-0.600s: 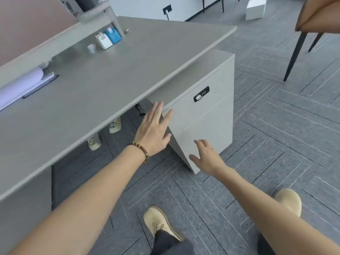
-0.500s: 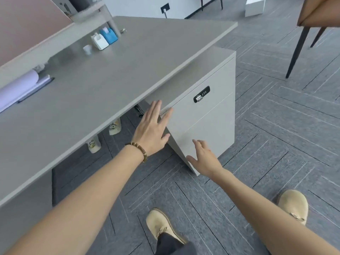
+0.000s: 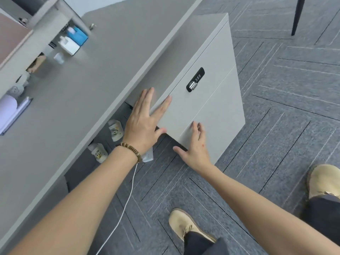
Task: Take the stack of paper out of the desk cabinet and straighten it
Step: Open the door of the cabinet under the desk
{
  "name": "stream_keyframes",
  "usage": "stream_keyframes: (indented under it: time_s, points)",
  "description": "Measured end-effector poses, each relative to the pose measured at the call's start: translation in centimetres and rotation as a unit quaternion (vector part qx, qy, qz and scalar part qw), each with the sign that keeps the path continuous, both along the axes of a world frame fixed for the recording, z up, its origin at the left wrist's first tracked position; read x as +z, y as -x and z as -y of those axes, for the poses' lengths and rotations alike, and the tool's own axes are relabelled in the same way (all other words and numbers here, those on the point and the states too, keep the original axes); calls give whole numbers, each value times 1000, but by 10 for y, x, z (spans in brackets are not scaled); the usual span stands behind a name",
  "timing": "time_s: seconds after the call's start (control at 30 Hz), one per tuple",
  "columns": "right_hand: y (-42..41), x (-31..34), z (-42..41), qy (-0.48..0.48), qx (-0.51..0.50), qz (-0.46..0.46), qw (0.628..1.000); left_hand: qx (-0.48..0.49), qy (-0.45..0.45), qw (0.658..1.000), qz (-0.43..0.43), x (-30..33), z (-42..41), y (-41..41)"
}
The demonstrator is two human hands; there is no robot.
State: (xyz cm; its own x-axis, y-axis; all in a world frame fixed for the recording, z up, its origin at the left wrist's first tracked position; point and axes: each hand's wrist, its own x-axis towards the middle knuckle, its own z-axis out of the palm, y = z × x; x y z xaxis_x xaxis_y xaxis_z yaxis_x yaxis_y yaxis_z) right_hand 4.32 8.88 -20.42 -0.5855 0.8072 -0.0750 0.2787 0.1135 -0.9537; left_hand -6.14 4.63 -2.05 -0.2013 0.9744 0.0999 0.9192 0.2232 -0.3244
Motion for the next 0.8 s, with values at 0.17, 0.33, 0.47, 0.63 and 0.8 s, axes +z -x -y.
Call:
stream_keyframes:
  time_s: [0.17, 0.33, 0.47, 0.63, 0.8]
  points:
    - [17, -8, -8, -17, -35, -8, 999, 4, -13, 1000, 8, -1, 0, 0]
    - [18, -6, -19, -74, -57, 24, 995, 6, -27, 1000, 12, -2, 0, -1]
    - [8, -6, -24, -97, -41, 50, 993, 14, -30, 999, 23, -3, -1, -2]
    - [-27, -5, -37, -178, 25, 78, 981, 40, -25, 998, 32, 0, -2, -6]
    - [-73, -6, -59, -340, 111, 86, 930, 71, -6, 997, 17, 6, -4, -20]
